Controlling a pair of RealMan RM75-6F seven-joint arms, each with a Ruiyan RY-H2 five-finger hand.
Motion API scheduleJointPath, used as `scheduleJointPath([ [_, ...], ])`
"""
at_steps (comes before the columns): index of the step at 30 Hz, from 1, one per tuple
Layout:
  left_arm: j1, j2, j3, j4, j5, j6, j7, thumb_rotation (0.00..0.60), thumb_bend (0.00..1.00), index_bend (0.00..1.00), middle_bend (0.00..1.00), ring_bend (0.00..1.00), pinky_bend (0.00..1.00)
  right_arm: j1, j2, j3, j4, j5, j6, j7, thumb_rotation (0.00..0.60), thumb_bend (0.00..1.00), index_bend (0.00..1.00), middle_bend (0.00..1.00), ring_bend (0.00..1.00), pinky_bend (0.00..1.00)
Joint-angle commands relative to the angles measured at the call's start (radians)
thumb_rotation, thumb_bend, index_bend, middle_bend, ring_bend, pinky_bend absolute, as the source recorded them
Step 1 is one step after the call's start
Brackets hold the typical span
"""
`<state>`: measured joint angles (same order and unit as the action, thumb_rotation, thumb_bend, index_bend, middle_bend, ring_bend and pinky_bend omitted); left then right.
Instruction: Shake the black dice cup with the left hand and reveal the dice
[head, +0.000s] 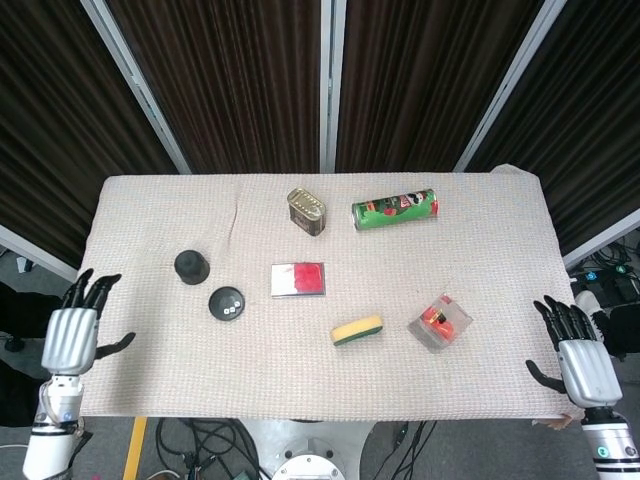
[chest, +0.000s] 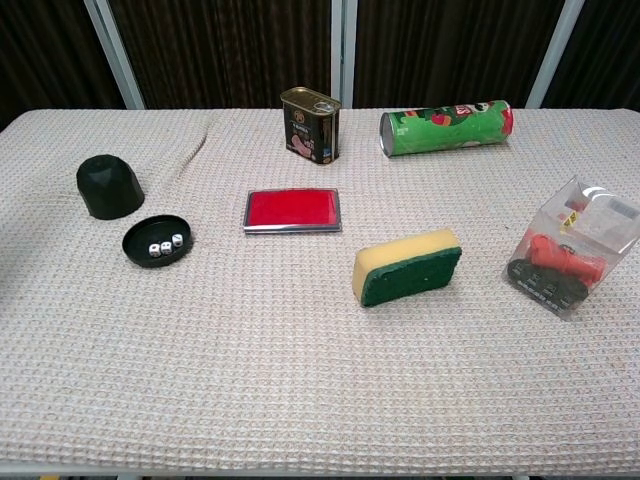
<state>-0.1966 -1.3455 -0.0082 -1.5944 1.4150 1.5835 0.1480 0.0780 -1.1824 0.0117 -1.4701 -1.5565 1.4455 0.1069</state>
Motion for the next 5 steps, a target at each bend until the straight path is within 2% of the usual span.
scheduleJointPath([
  [1,0.048,0.017,0.033,0.008,0.006,0.022,-0.006,0.6,0.06,0.15,0.17,0.05,0.17,-0.002,0.0,-0.005,-0.004,-0.006,0.002,-0.005,0.6,0.15,0.0,0.0,0.0,0.0],
  [5,0.082,0.022,0.039,0.029,0.006,0.037,-0.039,0.6,0.06,0.15,0.17,0.05,0.17,-0.001,-0.003,-0.006,0.0,-0.005,0.0,-0.008,0.6,0.15,0.0,0.0,0.0,0.0],
])
